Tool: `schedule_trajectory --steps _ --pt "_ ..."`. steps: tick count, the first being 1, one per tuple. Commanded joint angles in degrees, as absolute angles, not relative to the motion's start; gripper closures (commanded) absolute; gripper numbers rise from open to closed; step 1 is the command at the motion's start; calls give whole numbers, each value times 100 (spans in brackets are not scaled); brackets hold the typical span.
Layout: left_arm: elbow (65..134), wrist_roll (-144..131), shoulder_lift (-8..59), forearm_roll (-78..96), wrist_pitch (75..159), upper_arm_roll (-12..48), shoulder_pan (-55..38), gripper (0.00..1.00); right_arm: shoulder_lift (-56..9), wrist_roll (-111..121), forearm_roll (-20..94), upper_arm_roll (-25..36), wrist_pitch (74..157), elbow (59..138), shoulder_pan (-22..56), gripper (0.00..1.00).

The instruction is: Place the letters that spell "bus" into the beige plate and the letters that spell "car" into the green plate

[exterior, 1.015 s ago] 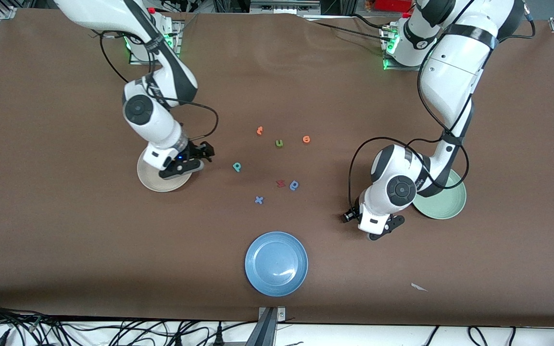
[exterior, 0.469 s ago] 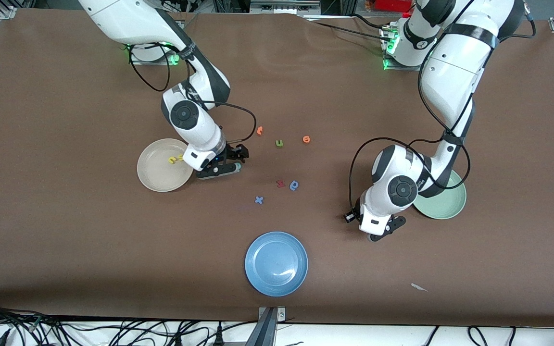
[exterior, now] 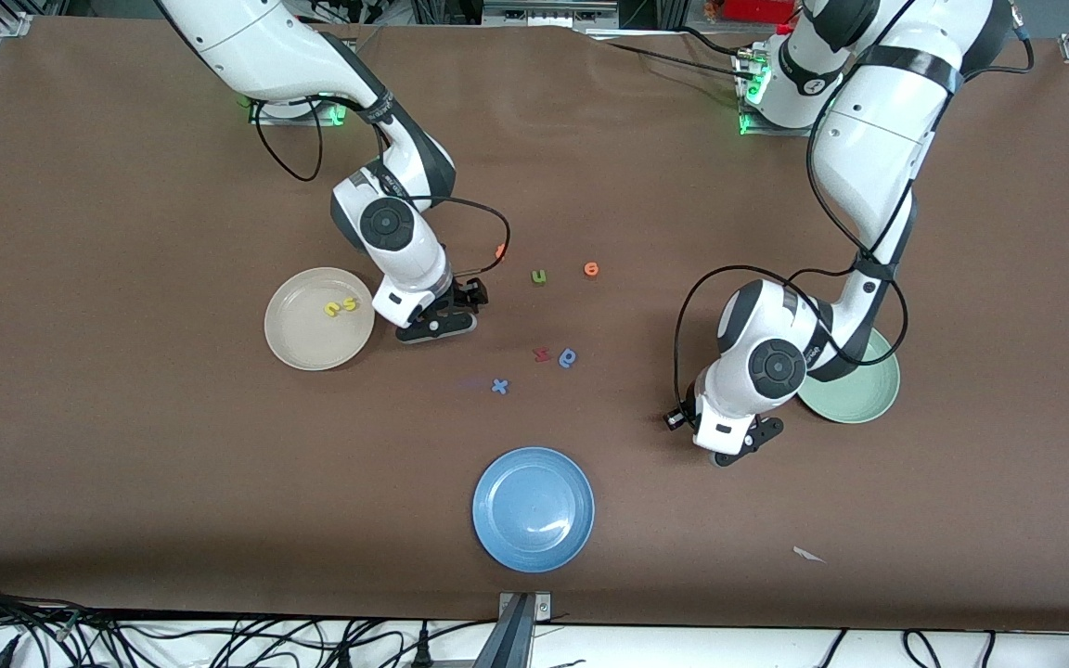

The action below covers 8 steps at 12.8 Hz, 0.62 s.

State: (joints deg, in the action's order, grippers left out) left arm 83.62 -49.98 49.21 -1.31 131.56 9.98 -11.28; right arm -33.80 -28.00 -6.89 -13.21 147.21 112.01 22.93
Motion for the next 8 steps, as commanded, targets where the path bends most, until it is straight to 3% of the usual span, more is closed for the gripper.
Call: schedule_trajectory --steps 1,8 --pt "8235 -5089 5001 -264 13148 949 -1204 70 -3533 -2962 -861 -1266 14739 11039 2425 9" --pt "8226 -5010 4809 -273 13017 949 -1073 72 -3656 -2953 -1362 -1099 14880 10934 2602 11"
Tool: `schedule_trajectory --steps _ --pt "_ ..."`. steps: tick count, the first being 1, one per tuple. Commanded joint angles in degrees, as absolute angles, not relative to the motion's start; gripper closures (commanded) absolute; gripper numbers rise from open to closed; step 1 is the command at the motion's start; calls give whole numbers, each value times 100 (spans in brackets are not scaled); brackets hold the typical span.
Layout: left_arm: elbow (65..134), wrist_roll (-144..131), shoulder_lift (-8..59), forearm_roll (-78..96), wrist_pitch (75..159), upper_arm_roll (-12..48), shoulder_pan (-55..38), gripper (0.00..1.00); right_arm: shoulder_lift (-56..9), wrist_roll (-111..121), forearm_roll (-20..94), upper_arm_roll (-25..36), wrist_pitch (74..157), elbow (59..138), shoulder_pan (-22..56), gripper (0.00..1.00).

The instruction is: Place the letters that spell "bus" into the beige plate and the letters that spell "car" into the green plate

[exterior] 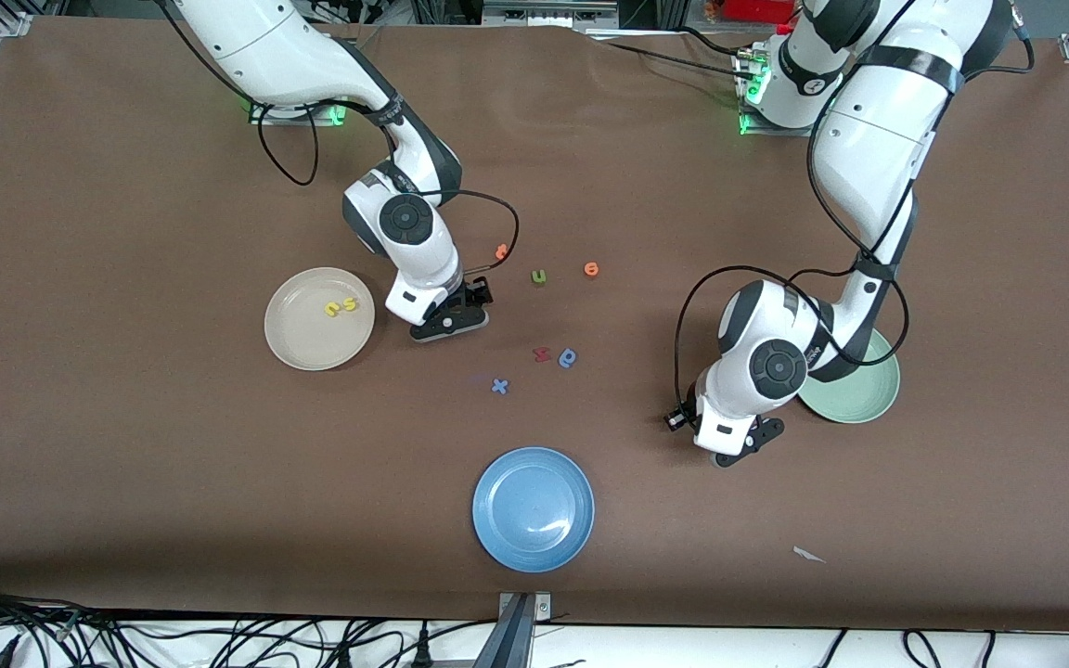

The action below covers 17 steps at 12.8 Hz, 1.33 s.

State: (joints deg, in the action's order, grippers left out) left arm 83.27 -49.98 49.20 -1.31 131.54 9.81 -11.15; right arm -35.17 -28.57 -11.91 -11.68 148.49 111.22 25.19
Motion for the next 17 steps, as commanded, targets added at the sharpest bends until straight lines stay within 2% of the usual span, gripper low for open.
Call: schedule_trajectory --steps 1,4,7,9,10,14,17 --pt "8209 -4905 4729 -264 12782 975 -1003 72 -3665 -2944 -1362 -1073 14932 10934 2610 12" --pt "8104 -4475 4449 -194 12105 1002 -871 72 -3752 -2962 -1362 -1063 14976 10942 2672 18" --pt "8121 -3213 3913 -176 10832 1011 -424 72 -3806 -2962 -1371 -1002 15144 11004 2716 27" --pt "8200 -2421 3649 -193 10294 1002 -81 72 -3806 -2953 -1380 -993 15144 11013 2725 37" --pt "8244 -1965 3587 -211 10101 993 138 72 -3806 -2953 -1389 -976 15135 11013 2725 45" --pt "8866 -915 3516 -657 10186 993 764 72 -3797 -2944 -1415 -940 15135 11013 2725 66" --pt "9472 -870 3437 -694 10764 1002 861 72 -3762 -2927 -1415 -940 15117 11013 2716 68"
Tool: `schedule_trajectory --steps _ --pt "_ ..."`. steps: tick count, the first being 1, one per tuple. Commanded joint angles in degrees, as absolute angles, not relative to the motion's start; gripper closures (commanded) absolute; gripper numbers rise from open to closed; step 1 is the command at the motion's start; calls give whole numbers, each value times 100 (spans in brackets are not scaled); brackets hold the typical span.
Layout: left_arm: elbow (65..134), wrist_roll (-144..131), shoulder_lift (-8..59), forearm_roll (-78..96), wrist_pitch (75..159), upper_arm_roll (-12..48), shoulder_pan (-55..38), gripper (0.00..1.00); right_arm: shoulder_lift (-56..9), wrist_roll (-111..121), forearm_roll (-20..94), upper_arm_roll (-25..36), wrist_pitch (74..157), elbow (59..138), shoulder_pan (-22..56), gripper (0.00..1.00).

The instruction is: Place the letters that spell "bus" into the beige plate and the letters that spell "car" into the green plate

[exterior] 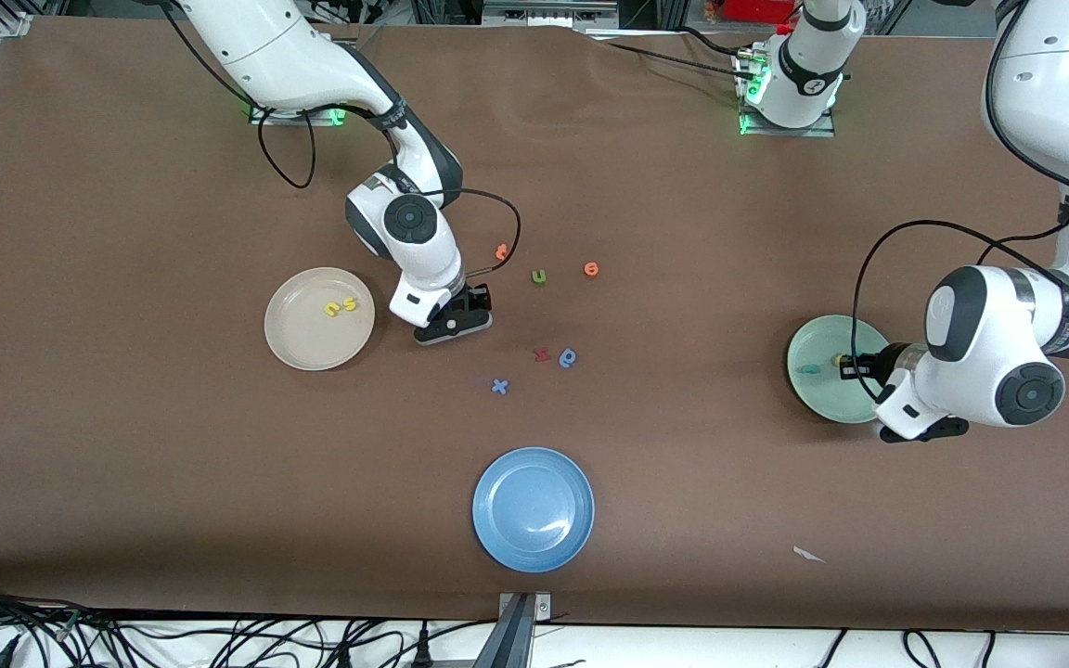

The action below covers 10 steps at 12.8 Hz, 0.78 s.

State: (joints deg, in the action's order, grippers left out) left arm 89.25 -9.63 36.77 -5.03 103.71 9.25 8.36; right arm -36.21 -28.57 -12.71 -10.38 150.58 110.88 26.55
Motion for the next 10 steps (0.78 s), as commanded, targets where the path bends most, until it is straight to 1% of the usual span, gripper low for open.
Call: schedule_trajectory --steps 1,2,3,4,5,6,8,10 --pt "9805 -818 3367 -694 11115 993 887 72 -3710 -2875 -1415 -940 15108 11013 2707 68" --pt "10096 -696 3244 -694 11449 993 966 70 -3605 -2839 -1415 -940 15074 11013 2655 68" --pt "10220 -590 3191 -694 11557 1011 1089 61 -3499 -2821 -1406 -940 14925 11013 2585 68" --pt "10213 -528 3190 -686 11558 1011 1099 46 -3394 -2804 -1389 -940 14793 11013 2514 68" --pt "10204 -527 3190 -677 11558 1011 1099 11 -3297 -2760 -1380 -940 14679 11021 2435 68" --pt "10187 -527 3164 -677 11549 1011 1090 1 -3174 -2699 -1380 -958 14495 11030 2339 68" --pt "10134 -527 2911 -615 11514 1046 1090 1 -2867 -2340 -1380 -993 14222 11179 2058 68" --pt "10029 -527 2533 -607 11409 1063 1090 1 -2472 -1744 -1362 -1080 14194 11582 1550 68"
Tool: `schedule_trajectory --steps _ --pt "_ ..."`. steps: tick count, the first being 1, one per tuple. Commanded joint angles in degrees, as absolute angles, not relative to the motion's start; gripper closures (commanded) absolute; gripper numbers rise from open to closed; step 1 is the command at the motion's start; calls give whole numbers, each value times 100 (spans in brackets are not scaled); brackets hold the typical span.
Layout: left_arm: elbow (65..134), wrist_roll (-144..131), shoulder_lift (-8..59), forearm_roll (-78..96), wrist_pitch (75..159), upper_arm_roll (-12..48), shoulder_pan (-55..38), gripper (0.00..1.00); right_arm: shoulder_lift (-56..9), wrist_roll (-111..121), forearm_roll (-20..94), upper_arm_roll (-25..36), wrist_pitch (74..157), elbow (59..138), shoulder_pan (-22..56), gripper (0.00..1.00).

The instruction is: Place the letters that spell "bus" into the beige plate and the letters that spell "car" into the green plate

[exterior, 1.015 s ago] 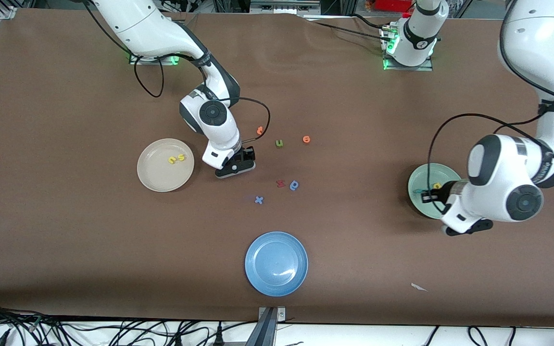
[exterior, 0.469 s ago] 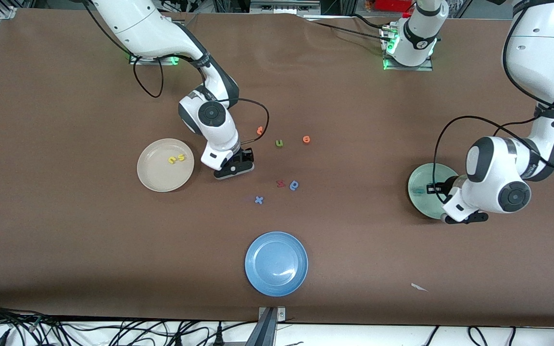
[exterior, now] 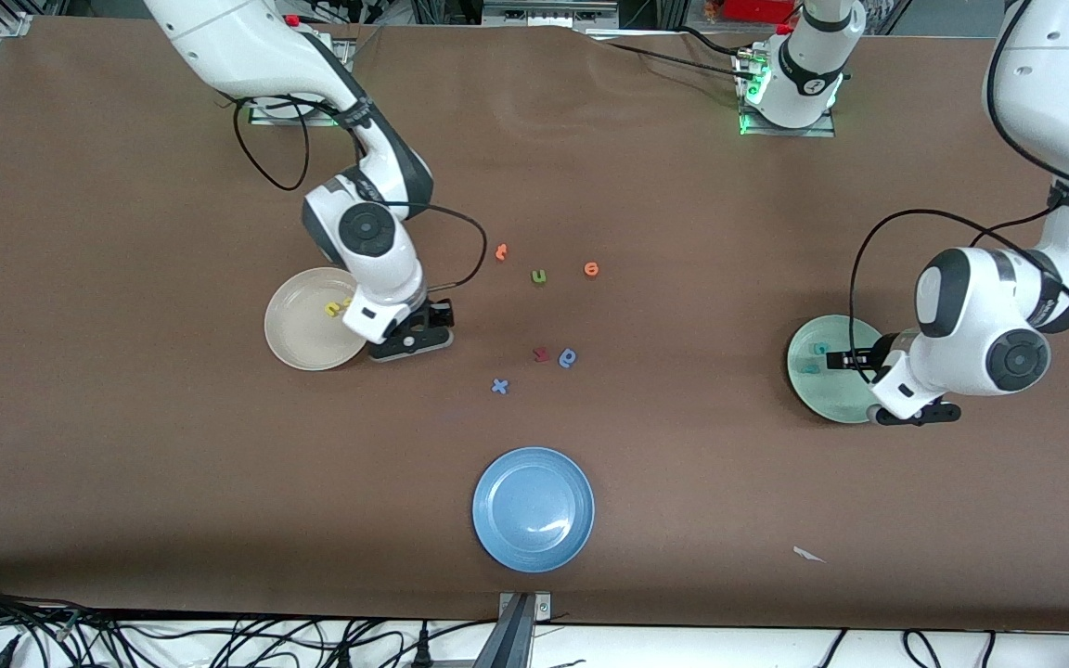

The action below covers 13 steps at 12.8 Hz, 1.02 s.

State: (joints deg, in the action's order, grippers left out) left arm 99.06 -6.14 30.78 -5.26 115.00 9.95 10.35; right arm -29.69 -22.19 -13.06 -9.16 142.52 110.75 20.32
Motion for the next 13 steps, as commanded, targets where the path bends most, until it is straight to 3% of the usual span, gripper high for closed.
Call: schedule_trajectory --steps 1,3,7,8,9,11,13 --pt "9976 -527 2349 -606 11391 1072 1090 0 -2278 -1375 -1354 -1098 14160 11775 1329 67" --pt "9749 -536 2049 -545 11155 1177 1090 0 -1918 -654 -1345 -1099 14045 12197 873 67" --pt "8502 -527 1978 -325 9645 1204 1046 0 -1573 -149 -1310 -1099 14045 12779 405 66" --pt "8325 -536 1969 -282 9433 1222 1037 0 -1582 -158 -1310 -1099 14045 12814 404 61" --pt "8254 -527 1821 -238 9231 1204 1037 0 -1582 -167 -1310 -1099 14045 12823 396 51" --pt "8297 -536 1513 77 9158 1187 1089 0 -1582 -202 -1310 -1099 14036 12823 378 3" --pt "8463 -510 1205 465 9141 1178 1221 0 -1582 -202 -1301 -1099 14036 12797 369 1"
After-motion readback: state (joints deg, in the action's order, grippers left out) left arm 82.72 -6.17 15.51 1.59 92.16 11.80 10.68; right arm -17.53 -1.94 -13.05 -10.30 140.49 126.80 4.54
